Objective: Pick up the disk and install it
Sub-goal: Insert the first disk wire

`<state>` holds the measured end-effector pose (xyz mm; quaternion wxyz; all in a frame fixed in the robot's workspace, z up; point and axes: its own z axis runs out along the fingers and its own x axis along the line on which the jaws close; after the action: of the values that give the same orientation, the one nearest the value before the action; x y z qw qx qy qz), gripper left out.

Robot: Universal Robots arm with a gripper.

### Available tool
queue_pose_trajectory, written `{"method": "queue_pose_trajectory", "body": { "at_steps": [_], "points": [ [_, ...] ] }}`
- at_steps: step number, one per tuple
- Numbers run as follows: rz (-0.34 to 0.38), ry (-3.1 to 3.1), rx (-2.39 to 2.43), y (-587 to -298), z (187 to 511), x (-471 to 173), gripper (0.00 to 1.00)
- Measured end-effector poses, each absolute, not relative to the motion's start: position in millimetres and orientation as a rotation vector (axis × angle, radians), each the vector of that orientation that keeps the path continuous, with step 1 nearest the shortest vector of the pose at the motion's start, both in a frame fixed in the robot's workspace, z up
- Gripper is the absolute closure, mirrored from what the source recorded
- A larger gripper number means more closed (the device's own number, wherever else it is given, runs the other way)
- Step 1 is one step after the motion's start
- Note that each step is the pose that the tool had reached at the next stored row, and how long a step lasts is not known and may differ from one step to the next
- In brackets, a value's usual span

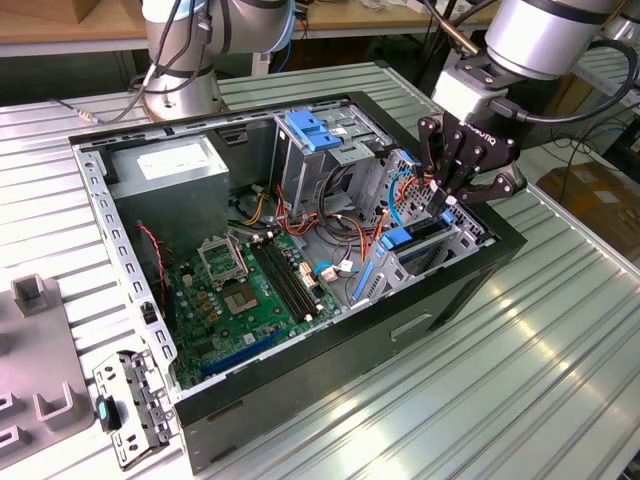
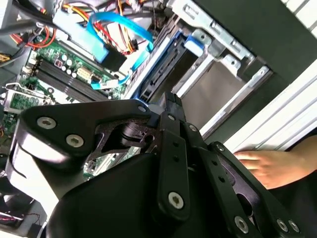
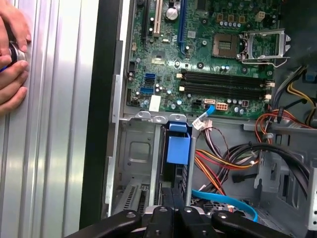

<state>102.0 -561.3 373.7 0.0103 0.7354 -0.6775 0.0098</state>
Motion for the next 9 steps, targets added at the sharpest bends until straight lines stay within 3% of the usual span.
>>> {"method": "queue_pose_trajectory", "body": {
  "at_steps": [9],
  "points": [
    [0.031,-2.088,2.32,-556.4,377.2,110.1,0.89]
  ]
}}
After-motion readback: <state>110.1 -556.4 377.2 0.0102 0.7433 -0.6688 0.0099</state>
